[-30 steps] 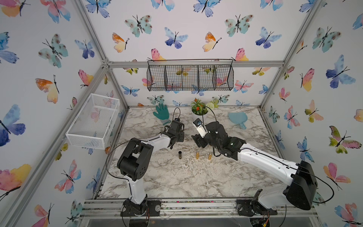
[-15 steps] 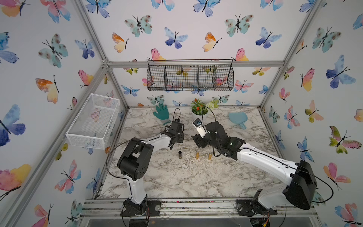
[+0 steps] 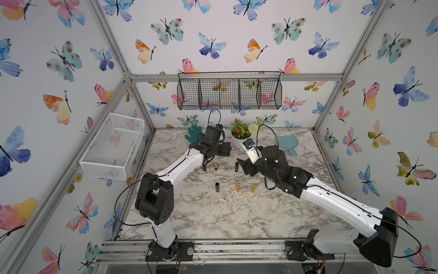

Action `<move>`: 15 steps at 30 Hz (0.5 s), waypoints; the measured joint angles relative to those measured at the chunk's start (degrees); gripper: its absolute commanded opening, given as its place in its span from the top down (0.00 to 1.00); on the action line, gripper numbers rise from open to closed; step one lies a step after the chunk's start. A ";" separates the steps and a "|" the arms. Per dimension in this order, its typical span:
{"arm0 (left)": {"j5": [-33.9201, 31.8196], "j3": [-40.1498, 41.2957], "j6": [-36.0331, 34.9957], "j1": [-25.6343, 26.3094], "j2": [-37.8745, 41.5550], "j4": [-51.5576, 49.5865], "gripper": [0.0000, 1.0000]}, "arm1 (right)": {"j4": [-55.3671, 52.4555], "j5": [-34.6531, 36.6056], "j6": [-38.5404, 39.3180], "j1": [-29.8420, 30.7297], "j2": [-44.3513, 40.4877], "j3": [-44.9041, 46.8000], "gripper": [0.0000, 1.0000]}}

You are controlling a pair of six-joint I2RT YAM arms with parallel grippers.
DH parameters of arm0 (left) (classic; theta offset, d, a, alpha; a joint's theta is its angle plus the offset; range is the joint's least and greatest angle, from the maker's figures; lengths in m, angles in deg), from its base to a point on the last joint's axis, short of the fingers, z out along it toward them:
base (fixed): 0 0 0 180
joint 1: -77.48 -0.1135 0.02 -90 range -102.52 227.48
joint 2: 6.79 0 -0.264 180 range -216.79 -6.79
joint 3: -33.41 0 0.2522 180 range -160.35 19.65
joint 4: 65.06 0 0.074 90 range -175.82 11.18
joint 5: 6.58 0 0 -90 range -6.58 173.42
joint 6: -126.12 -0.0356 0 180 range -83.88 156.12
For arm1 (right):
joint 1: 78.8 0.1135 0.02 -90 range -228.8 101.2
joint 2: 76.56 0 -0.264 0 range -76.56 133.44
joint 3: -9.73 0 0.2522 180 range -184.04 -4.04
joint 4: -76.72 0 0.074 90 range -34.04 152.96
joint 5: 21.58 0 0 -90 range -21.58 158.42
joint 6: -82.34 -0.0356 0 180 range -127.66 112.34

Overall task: Open the lipstick cap
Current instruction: Pick up the lipstick at the center of the board.

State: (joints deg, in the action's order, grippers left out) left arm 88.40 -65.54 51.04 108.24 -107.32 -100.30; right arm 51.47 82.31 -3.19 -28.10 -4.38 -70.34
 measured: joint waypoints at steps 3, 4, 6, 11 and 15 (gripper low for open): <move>1.01 -2.16 0.17 2.75 -1.70 -1.64 0.30 | -1.46 1.44 0.00 0.00 -1.86 -0.96 0.20; 1.33 -2.69 0.24 3.65 -2.69 -2.03 0.30 | -1.90 1.90 -0.02 0.00 -2.36 -1.11 0.19; 1.49 -3.37 0.31 4.87 -4.55 -2.69 0.30 | -3.13 2.75 -0.02 0.00 -3.15 -1.16 0.18; -0.13 -6.16 -0.07 7.65 -10.29 -5.11 0.29 | -5.11 4.15 -0.20 0.00 -3.82 -1.16 0.16; -1.79 -8.85 -0.70 8.24 -13.55 -6.91 0.29 | -6.49 4.44 -0.39 0.00 -3.82 -1.14 0.16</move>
State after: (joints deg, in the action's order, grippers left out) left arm 86.60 -74.39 50.34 116.48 -120.87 -107.20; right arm 44.98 86.75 -3.58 -28.10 -8.21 -71.48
